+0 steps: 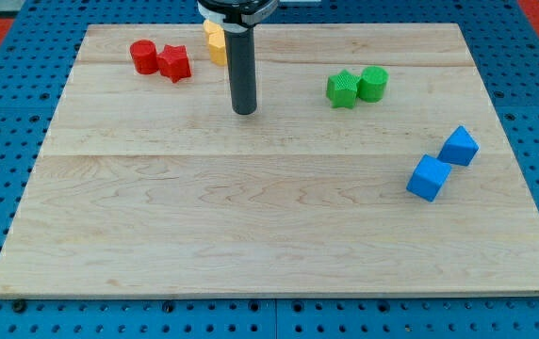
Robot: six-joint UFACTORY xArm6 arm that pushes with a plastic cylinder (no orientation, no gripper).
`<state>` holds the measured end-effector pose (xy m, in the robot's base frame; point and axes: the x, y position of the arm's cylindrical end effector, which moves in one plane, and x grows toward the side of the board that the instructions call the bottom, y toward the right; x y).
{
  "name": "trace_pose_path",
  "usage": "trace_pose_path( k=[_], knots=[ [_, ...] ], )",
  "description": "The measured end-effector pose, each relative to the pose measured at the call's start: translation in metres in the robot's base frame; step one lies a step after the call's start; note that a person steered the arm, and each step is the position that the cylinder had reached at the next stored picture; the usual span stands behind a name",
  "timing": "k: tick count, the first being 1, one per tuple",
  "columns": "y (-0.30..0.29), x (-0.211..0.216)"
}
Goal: Slide the yellow heart towards the center left
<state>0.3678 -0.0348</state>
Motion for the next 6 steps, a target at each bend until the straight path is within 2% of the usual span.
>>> trace_pose_path(
  k=[1,2,3,5,6],
  knots=[
    [0.000,-0.006],
    [0.001,-0.037],
    [0.047,-0.071],
    [0.051,-0.128],
    [0.051,-0.176]
  ],
)
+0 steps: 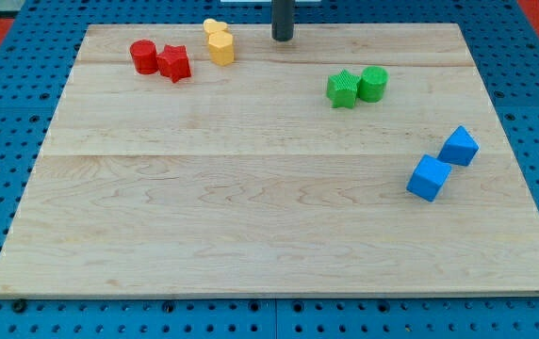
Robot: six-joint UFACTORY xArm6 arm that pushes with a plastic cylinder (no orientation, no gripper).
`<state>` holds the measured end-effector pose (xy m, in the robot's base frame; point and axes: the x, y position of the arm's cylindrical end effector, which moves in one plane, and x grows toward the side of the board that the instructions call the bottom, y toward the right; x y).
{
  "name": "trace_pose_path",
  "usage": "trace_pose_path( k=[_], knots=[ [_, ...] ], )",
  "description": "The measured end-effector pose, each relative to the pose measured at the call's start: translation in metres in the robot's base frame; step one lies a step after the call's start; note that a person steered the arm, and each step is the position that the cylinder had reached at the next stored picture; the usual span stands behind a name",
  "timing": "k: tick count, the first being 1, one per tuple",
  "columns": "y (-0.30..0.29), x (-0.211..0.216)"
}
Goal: Slide the yellow heart towards the center left
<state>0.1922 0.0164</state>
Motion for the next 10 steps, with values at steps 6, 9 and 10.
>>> trace_pose_path(
  k=[6,9,10],
  knots=[
    [-0.132,0.046],
    [-0.171,0.057],
    [-0.187,0.092]
  ],
)
